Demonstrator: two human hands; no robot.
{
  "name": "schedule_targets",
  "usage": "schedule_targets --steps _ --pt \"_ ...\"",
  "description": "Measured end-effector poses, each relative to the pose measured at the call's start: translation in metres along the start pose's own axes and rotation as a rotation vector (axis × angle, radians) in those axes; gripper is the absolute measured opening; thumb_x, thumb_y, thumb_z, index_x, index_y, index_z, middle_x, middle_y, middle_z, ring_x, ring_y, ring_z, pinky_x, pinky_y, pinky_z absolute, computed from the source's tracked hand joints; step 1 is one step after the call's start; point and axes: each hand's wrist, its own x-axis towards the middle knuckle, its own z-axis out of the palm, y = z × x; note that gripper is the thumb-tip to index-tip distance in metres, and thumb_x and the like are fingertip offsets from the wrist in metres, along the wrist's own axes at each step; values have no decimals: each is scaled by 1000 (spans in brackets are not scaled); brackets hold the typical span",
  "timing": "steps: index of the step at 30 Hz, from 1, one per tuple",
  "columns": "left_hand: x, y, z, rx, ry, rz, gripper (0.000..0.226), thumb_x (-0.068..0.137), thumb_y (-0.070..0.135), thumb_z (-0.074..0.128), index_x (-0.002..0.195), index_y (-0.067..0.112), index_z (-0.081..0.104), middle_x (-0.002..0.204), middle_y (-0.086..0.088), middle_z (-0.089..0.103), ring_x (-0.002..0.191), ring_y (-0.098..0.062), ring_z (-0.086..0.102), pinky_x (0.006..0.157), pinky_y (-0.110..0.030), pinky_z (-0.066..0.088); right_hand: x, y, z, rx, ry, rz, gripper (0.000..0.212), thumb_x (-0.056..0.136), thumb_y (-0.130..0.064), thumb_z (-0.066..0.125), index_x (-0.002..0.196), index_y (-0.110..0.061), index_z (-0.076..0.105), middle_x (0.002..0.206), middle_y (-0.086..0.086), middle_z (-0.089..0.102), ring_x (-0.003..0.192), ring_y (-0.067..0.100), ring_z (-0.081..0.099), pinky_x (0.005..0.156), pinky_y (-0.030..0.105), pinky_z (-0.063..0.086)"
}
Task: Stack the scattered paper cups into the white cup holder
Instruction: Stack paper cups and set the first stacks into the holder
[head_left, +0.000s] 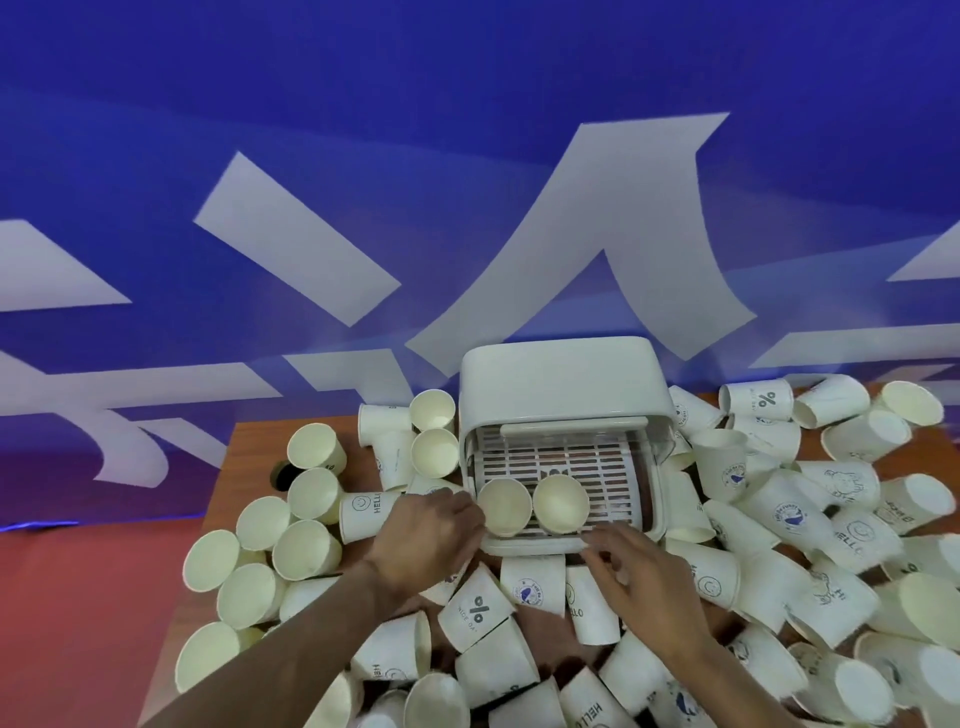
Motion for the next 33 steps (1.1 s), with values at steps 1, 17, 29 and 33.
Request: schedule_targets --steps 1,17,29,33 --pt "-2 -7 0 31 -23 -8 18 89 31 55 77 21 65 73 6 60 62 -17 57 42 -31 44 -4 2 -3 -21 -12 4 9 90 -33 68 99 -34 68 99 -25 62 76 -12 52 56 11 45" --pt "26 -29 28 146 -254 -541 22 90 33 54 109 24 60 98 7 61 67 -17 63 58 -31 53 -10 16 9 -191 -250 17 34 91 -48 54 119 -31 61 116 -19 60 100 3 61 67 30 54" --pt "38 -47 45 222 -334 -573 13 89 29 54 83 26 65 67 6 60 57 -17 53 52 -25 38 -10 13 17 -183 -276 57 33 91 -42 57 121 -30 59 115 -14 64 100 8 63 67 28 53" --pt "32 -47 35 254 -279 -473 21 92 28 51 77 23 64 66 4 62 56 -20 58 50 -24 38 -11 10 21 -183 -329 59 31 91 -41 56 120 -31 58 115 -15 63 100 9 63 70 29 51"
